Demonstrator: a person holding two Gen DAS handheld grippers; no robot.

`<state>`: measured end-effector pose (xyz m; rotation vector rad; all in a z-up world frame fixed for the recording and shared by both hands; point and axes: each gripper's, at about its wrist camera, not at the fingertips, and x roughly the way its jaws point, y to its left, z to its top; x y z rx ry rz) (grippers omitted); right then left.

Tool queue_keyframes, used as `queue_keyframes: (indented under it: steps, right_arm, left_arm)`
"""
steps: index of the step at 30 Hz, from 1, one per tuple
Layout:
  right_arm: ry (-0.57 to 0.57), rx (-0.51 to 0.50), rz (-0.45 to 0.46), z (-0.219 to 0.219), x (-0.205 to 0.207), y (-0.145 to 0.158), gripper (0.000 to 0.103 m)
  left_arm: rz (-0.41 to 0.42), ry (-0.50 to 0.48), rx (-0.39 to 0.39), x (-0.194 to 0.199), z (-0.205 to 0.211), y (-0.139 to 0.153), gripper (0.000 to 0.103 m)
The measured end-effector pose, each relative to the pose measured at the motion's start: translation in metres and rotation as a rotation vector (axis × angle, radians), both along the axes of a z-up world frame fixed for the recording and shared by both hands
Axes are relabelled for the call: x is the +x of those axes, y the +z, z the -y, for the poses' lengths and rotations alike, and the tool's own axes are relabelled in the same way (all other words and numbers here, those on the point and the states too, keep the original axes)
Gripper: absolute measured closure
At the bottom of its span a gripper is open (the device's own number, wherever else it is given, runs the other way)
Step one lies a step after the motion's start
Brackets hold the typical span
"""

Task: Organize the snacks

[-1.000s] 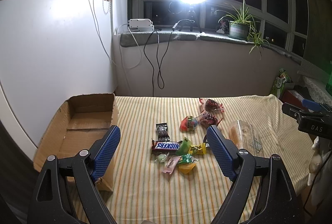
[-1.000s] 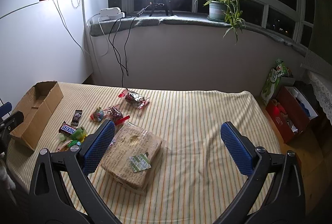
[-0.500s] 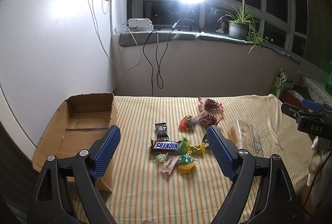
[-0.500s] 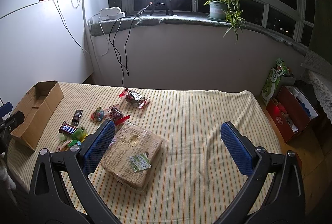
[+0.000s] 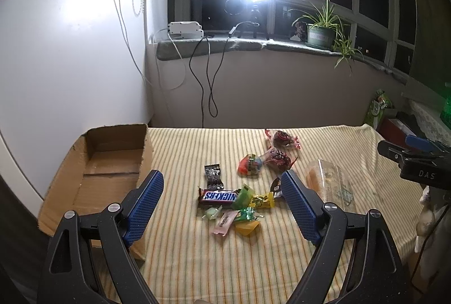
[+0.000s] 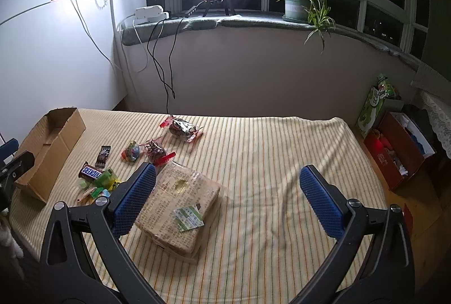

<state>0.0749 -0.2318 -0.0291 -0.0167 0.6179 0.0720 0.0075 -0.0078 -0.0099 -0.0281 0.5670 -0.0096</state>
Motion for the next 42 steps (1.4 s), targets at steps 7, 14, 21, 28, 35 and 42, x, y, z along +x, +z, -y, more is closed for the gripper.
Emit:
queue_keyframes:
  steps: [7,14,21,28,35,42]
  right_arm:
    - [0.0,0.022,-0.031,0.004,0.007,-0.003,0.0]
    - [0.042,0.098,-0.092,0.014,0.019,-0.016,0.0]
    - [0.099,0.195,-0.165,0.025,0.031,-0.04,0.0]
    - [0.167,0.29,-0.272,0.026,0.041,-0.065,0.003]
    - [0.225,0.406,-0.376,0.025,0.051,-0.086,0.016]
    - [0.264,0.464,-0.439,0.02,0.057,-0.102,0.029]
  left_arm:
    - [-0.021,-0.028,-0.006,0.007,0.006,-0.005,0.018]
    - [-0.061,-0.092,-0.036,0.017,0.019,-0.013,0.018]
    - [-0.132,-0.172,-0.105,0.029,0.035,-0.029,0.018]
    - [-0.205,-0.267,-0.164,0.041,0.055,-0.044,0.02]
    - [-0.27,-0.338,-0.216,0.052,0.07,-0.056,0.031]
    - [-0.335,-0.387,-0.262,0.063,0.081,-0.069,0.047]
